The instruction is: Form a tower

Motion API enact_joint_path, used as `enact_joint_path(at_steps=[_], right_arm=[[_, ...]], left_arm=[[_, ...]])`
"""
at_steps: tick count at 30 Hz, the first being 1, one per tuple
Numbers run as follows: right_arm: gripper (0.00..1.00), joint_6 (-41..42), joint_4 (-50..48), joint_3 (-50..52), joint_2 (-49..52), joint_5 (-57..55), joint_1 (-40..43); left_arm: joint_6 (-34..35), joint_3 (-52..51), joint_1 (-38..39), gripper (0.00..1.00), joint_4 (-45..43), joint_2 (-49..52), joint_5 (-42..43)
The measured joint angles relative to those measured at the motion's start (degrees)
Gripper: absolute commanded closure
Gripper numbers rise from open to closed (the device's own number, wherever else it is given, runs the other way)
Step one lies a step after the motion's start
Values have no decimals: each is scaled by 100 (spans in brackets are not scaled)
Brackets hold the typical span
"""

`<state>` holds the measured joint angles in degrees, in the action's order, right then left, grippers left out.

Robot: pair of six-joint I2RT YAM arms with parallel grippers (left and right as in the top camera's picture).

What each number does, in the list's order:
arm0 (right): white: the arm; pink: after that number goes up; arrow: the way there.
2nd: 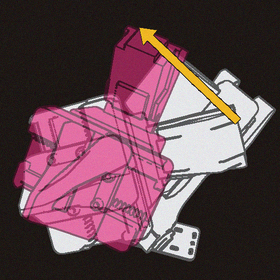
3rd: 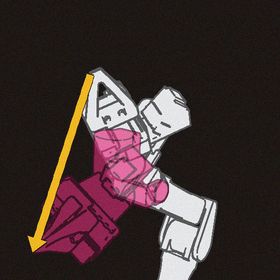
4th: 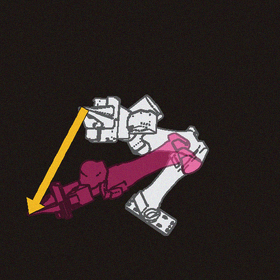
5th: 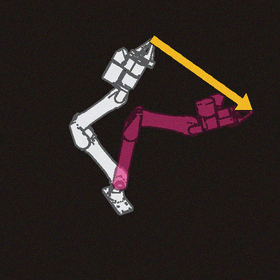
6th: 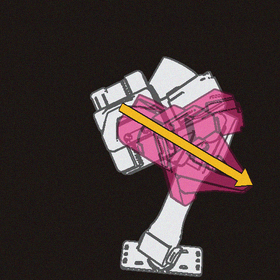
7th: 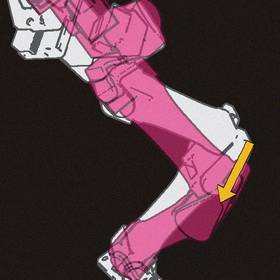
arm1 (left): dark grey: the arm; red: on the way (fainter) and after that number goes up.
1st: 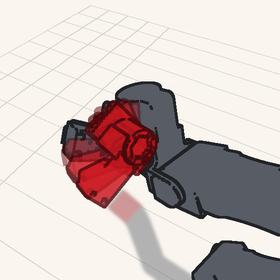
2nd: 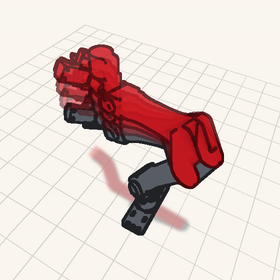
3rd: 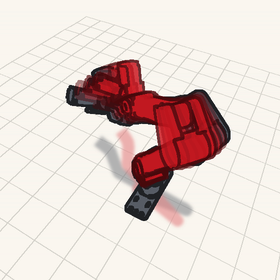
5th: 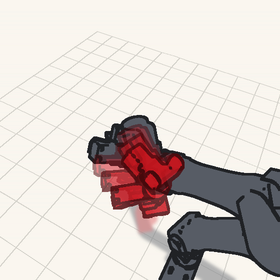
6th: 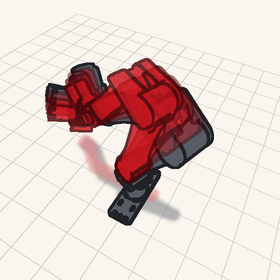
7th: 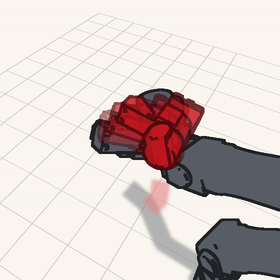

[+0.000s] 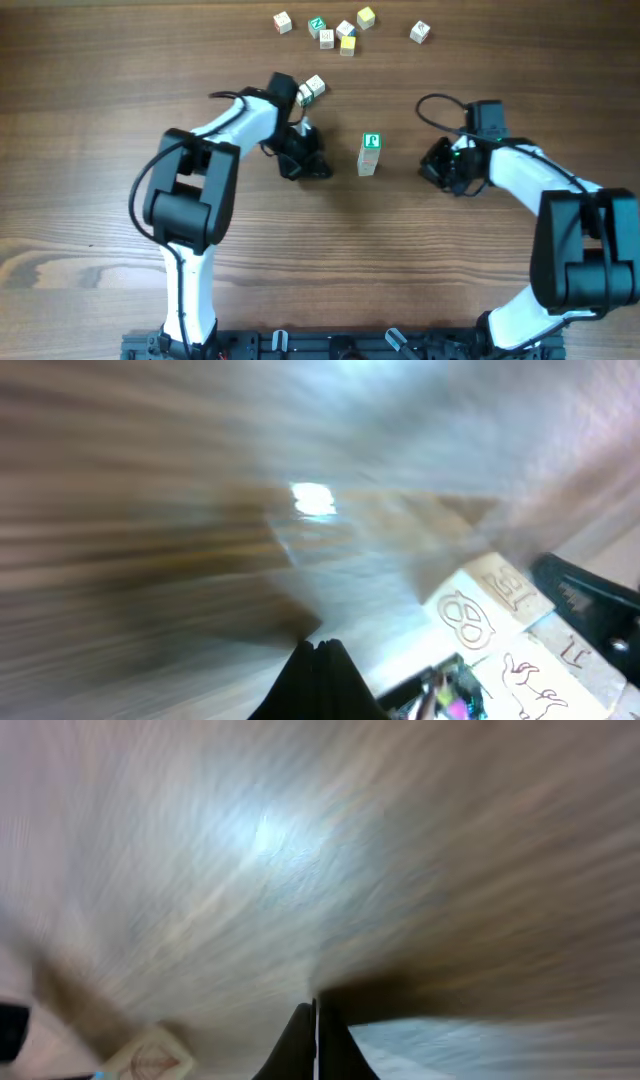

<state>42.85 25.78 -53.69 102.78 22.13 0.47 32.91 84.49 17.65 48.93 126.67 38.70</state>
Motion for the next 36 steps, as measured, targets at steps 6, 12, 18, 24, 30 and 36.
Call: enact_joint_path(at_steps=[6, 12, 18, 24, 30, 36], right_arm=[[95, -1606, 1287, -1766, -1408, -249, 627], [84, -2155, 1934, -2223, -3574, -601, 627], [1, -2879, 2179, -2223, -5399, -817, 627], [0, -2977, 2973, -2249, -6035, -1176, 627], [0, -3167, 4151, -2253, -5954, -1366, 627], [0, -3783, 5171, -2253, -5936, -2015, 444]], left_arm=[[-131, -133, -872, 96, 575, -1812, -2234], [-179, -107, -909, 94, 640, -4649, -3309], [-256, -107, -909, 0, 1019, -6334, -3891], [-243, -107, -909, 0, 1207, -6690, -4039], [-243, -107, -909, 0, 1239, -6631, -4041], [-243, -107, -909, 0, 1239, -6581, -4041]])
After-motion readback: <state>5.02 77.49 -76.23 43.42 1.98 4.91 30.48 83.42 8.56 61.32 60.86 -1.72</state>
